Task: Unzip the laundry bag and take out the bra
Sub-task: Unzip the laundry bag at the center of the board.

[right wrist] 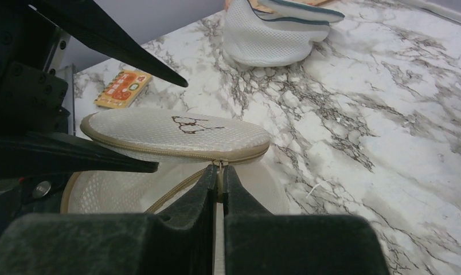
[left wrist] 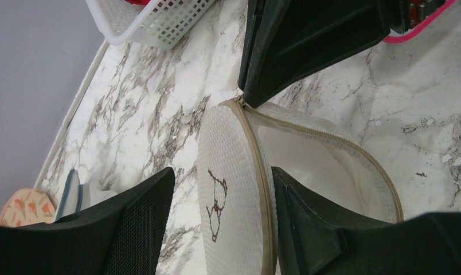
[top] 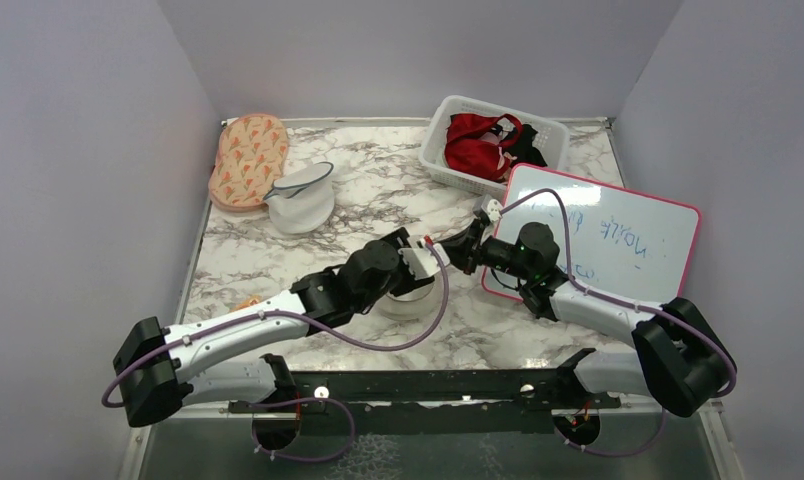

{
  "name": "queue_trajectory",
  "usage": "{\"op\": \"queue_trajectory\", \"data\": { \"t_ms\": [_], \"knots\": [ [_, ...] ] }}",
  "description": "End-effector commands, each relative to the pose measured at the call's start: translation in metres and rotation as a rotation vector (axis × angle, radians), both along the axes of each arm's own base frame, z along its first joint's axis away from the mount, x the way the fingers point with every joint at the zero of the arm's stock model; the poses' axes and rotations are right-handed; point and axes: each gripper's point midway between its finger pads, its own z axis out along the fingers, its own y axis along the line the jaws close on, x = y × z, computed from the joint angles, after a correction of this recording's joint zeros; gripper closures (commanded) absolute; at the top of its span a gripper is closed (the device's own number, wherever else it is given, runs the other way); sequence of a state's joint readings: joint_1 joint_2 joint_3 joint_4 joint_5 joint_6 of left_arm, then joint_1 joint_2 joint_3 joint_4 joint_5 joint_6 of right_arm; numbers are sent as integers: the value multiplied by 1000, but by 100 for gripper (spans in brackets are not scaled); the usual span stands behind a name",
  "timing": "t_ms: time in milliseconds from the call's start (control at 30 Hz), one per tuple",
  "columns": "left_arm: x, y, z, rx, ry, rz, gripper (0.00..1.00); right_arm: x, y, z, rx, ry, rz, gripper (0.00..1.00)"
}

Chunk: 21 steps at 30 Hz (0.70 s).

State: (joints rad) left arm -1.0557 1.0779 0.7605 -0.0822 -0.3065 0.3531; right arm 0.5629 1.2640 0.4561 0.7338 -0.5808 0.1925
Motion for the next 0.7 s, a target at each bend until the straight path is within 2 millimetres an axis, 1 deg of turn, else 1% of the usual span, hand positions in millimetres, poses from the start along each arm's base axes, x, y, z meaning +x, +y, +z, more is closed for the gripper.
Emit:
{"op": "queue_trajectory", "data": {
  "t_ms": [0,133,167,300,367,433,467,667],
  "knots": [
    [17,-10,11,-3,-28,58,48,-8,0,7,11,-29,35,99],
    [29,-9,8,32,-56,116,54,-10,1,7,10,-33,41,99],
    [32,-9,8,40,-64,127,58,-9,1,8,11,-35,41,99],
    [34,-7,11,41,-75,142,83,-9,1,8,7,-35,33,99],
    [31,-7,15,22,-79,125,91,-7,0,8,4,-33,23,99],
    [27,-8,21,-6,-84,97,97,-5,-1,7,0,-28,13,99],
    [24,-8,24,-20,-88,80,100,-5,-1,7,0,-29,10,99],
    [5,-7,39,-74,-113,-36,100,0,-2,3,-7,-9,-15,99]
  ]
}}
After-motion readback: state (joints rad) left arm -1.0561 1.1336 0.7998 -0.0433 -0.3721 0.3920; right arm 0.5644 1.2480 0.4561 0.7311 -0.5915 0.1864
